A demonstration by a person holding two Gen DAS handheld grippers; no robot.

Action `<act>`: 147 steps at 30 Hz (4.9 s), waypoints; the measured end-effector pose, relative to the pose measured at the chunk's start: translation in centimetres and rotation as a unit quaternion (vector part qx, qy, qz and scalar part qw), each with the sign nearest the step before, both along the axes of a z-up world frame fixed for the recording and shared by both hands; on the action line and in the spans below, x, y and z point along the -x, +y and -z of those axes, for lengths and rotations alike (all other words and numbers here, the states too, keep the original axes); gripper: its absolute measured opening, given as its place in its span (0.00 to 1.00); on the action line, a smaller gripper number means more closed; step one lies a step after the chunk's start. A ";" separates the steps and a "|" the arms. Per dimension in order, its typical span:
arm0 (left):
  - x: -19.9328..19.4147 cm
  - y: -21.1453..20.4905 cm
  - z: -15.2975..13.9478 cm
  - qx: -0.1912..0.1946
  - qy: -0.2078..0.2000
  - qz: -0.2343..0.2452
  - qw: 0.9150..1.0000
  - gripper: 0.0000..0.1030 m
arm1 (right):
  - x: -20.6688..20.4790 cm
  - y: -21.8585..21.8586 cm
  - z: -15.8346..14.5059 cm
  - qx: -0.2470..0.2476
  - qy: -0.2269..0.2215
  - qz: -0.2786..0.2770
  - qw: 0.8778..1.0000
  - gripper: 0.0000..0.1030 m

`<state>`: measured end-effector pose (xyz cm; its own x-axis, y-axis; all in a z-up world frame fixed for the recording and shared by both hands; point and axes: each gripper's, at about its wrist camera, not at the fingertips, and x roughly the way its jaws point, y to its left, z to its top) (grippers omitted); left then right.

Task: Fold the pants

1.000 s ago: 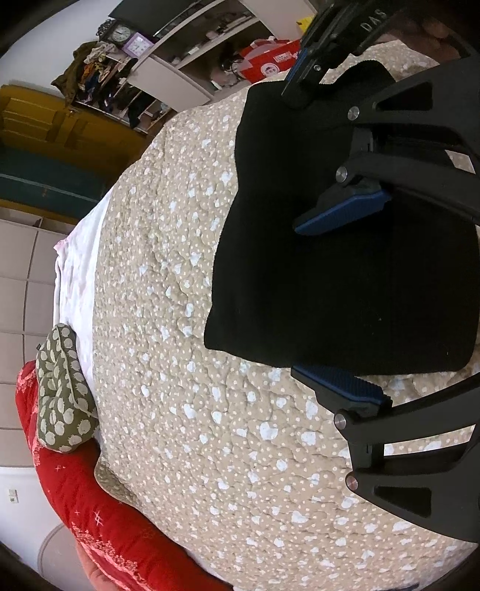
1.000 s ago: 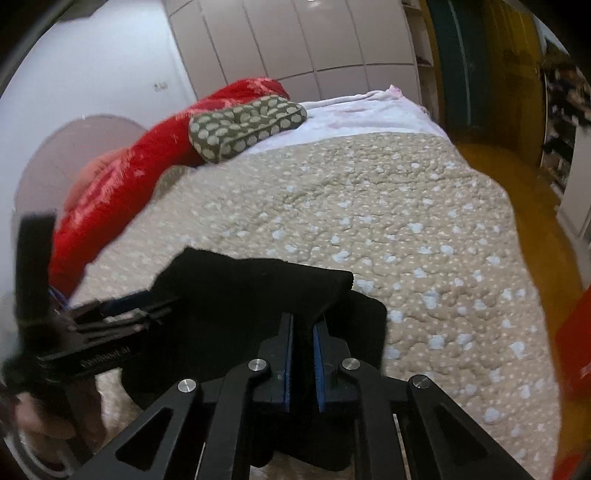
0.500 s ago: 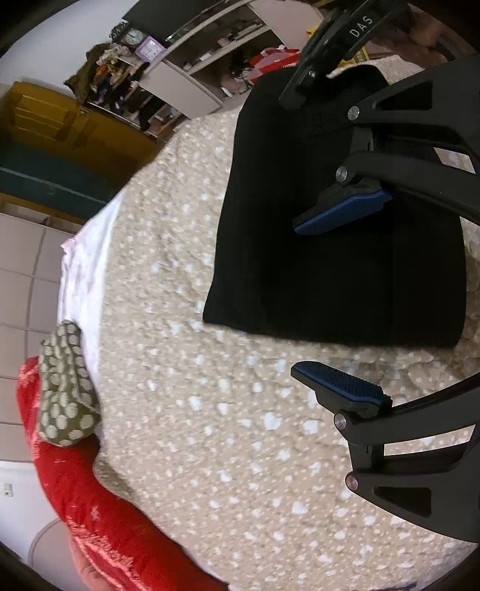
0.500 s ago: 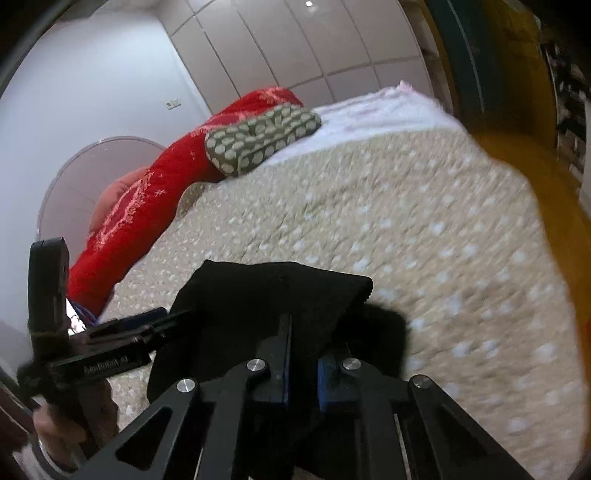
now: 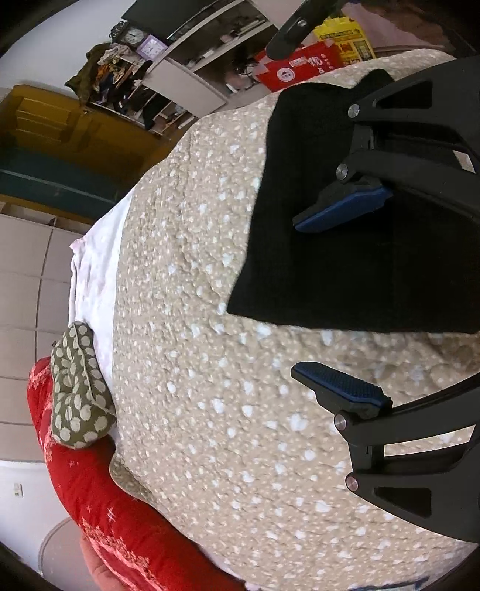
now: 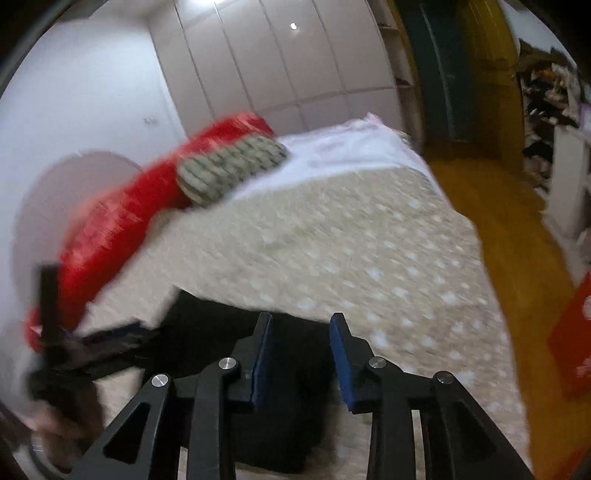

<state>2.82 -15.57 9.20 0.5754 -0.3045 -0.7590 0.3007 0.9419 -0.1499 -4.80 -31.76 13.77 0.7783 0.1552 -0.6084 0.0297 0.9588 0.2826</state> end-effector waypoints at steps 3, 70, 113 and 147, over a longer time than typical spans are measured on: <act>-0.7 -1.0 0.5 -0.016 0.000 0.005 1.000 0.71 | -1.5 2.0 0.8 0.015 0.018 -0.031 0.999 0.29; -1.6 4.8 1.8 0.082 0.080 -0.046 0.992 0.86 | 1.7 2.3 4.4 0.013 0.085 -0.017 0.996 0.48; -1.3 9.9 0.6 0.043 0.052 -0.021 0.997 0.45 | -7.2 8.6 6.3 -0.142 0.061 -0.106 0.982 0.39; -4.8 7.9 3.7 -0.014 0.031 -0.070 0.997 0.77 | -8.3 13.2 5.4 0.101 0.093 -0.109 0.985 0.54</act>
<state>7.64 -7.64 5.54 0.5622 -0.2033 -0.8017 0.1579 0.9779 -0.1372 3.55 -18.56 8.39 0.6129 0.1663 -0.7724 -0.1492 0.9844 0.0935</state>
